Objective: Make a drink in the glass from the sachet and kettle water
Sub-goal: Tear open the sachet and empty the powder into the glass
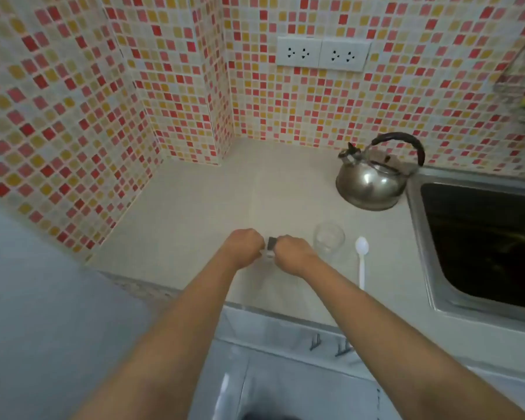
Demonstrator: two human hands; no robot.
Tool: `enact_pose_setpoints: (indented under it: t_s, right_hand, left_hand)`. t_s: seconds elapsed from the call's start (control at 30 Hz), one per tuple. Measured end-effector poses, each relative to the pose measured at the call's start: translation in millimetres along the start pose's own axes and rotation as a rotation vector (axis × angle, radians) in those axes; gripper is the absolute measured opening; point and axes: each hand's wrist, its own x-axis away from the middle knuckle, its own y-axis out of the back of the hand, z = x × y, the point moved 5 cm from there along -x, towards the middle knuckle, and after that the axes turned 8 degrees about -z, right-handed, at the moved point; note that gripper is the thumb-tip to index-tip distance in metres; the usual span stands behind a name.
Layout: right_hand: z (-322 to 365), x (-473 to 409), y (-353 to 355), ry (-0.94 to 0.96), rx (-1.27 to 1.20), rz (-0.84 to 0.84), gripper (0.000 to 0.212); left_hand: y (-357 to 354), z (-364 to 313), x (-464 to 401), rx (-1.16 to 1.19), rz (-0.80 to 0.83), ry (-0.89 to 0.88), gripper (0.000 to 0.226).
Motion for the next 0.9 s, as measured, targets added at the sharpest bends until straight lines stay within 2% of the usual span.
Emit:
enact_pose_setpoints:
  t_s: [0.1, 0.27, 0.4, 0.5, 0.73, 0.9]
  right_hand:
    - [-9, 2, -15, -0.066, -0.046, 0.030, 0.034]
    - [-15, -1, -21, -0.086, -0.123, -0.044, 0.036]
    - [-10, -1, -24, -0.020, -0.054, -0.059, 0.027]
    - [-12, -3, -22, -0.040, -0.037, -0.087, 0.024]
    - [-13, -3, 7, -0.089, -0.142, -0.206, 0.023]
    - [-13, 3, 46, -0.129, -0.370, -0.307, 0.026]
  left_hand:
    - [-15, -5, -2, 0.067, 0.025, 0.007, 0.032]
    - [-26, -9, -3, 0.227, 0.000, 0.104, 0.026]
    - [-32, -7, -4, 0.337, -0.009, 0.191, 0.019]
    - [-33, -6, -3, 0.370, -0.024, 0.237, 0.019]
    - [-2, -1, -2, 0.279, -0.140, 0.186, 0.025]
    - [40, 1, 1, 0.279, -0.218, 0.165, 0.027]
